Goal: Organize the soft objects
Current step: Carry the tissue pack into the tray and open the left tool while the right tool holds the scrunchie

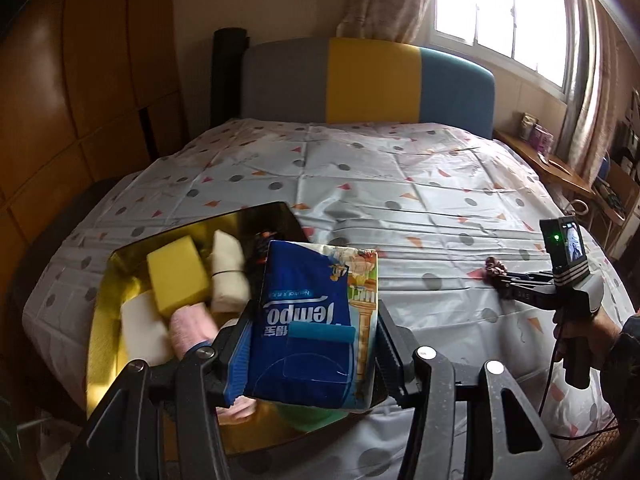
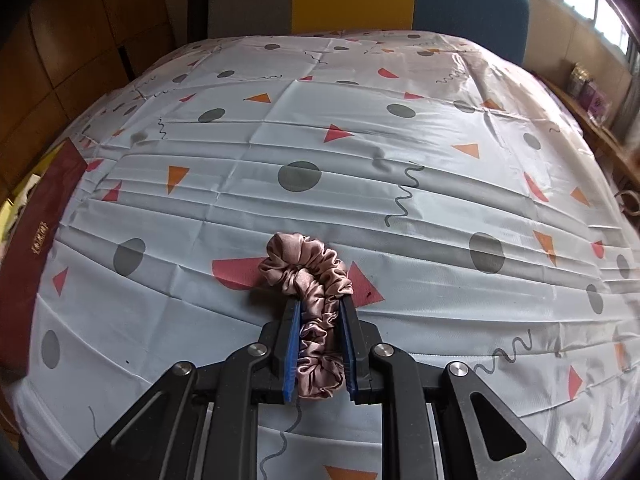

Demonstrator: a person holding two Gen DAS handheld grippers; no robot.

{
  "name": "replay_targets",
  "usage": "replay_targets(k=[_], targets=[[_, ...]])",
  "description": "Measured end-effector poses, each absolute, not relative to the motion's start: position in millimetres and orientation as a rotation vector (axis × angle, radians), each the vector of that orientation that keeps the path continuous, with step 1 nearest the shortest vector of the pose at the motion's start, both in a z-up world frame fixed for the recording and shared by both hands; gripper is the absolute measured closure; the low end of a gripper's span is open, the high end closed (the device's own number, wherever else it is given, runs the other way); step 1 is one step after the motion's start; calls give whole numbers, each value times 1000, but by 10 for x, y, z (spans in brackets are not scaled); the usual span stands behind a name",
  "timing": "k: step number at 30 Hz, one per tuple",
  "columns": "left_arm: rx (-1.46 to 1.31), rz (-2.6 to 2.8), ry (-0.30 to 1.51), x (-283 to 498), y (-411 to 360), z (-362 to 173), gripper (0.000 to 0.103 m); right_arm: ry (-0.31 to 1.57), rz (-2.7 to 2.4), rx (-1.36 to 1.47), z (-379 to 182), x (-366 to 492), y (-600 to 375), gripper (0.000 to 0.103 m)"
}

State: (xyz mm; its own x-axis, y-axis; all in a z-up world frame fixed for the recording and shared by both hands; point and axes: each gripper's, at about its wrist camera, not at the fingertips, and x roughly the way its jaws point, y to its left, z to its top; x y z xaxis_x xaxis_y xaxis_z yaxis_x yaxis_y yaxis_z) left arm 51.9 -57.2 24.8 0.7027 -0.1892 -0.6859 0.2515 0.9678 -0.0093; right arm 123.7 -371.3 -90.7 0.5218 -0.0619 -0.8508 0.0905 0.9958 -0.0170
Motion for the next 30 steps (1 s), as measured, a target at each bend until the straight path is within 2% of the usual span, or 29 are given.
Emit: replay_targets(k=[13,23,30], targets=[[-4,-163,785,531,80,111,49,989,-170,-17,-910,1194,-3594,84],[-182,50,820,537,1255,5,49,973,-177,-12,-907,1165,-3606,85],[-178,50,888,562,1203,-272,49,971,-181,-15,-903,1166,-3603,84]])
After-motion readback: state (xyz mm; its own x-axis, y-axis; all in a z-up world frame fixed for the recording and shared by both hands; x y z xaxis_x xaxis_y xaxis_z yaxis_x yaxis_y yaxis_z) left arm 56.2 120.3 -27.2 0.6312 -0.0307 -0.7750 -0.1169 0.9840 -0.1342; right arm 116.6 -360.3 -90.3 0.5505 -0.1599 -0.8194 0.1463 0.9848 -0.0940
